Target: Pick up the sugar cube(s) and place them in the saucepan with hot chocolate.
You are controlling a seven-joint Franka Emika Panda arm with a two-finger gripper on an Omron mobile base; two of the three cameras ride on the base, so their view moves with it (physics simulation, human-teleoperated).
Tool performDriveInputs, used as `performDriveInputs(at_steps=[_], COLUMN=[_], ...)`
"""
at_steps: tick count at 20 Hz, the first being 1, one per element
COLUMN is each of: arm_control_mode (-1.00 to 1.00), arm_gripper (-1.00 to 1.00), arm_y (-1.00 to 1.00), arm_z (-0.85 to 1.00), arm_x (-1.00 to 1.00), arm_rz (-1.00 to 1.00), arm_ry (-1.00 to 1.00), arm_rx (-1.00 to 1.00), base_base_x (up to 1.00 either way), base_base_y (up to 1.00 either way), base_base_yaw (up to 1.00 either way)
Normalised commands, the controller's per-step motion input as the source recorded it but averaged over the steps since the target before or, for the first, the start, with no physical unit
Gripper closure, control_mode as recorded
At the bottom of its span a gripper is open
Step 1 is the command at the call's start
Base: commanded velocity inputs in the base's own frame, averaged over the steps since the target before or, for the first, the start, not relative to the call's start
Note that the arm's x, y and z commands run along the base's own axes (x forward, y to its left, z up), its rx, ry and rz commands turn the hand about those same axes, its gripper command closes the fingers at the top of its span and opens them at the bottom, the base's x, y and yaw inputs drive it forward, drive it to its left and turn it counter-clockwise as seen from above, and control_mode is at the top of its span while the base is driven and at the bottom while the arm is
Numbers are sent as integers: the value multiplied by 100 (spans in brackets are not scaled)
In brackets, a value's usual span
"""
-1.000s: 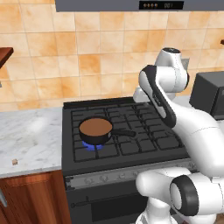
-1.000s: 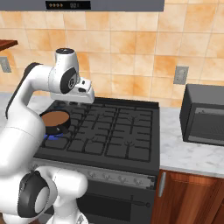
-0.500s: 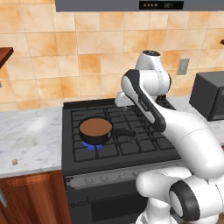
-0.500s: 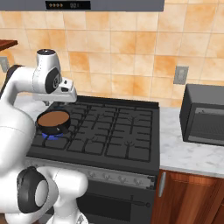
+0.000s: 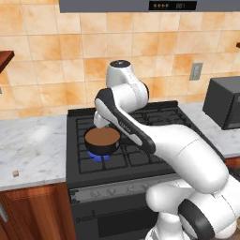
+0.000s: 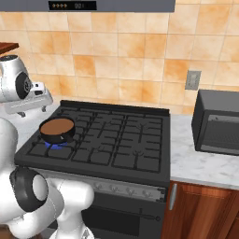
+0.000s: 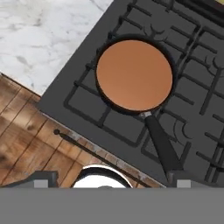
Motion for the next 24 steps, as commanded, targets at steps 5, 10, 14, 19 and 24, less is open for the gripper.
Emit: performDriveInputs(at_steps=[5, 10, 14, 19, 24], arm_control_mode=[-100, -100, -100, -100, -100], arm_gripper=[-100, -100, -100, -100, -100], arm_y=[100, 100, 100, 96, 76], arm_z=[-21, -30, -43, -42, -24], arm_x=[-1, 0, 0, 7, 9], arm_rz=[39, 37, 27, 10, 2], arm_ry=[1, 3, 2, 10, 19], arm_rx=[-20, -9, 0, 3, 4], base_base_x=[0, 0, 0, 0, 0], base_base_y=[0, 0, 0, 0, 0], base_base_yaw=[0, 0, 0, 0, 0])
